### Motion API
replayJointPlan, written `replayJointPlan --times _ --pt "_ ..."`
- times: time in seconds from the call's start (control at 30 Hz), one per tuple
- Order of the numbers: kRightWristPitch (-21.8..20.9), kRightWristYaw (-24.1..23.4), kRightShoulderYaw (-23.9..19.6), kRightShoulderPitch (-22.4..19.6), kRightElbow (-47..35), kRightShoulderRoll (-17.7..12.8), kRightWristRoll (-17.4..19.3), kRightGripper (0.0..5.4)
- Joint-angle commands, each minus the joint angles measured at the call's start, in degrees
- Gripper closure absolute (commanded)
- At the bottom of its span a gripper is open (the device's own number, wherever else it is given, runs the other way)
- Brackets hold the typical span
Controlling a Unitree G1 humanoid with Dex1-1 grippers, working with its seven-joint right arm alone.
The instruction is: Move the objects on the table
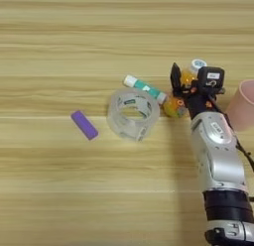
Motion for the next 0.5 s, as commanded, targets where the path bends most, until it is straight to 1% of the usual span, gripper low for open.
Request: replayJointPlan --times 0.03,0.23,0.5 --pt "-0.89 0.69 0.47 -2.72 -3.44 -1.29 -0.01 1.98" --pt "-1.36 1.05 0.46 -2.52 -5.23 -1.40 0.24 1.98" --pt "-0.12 1.24 0.82 -2.43 -9.10 -1.52 0.17 1.98"
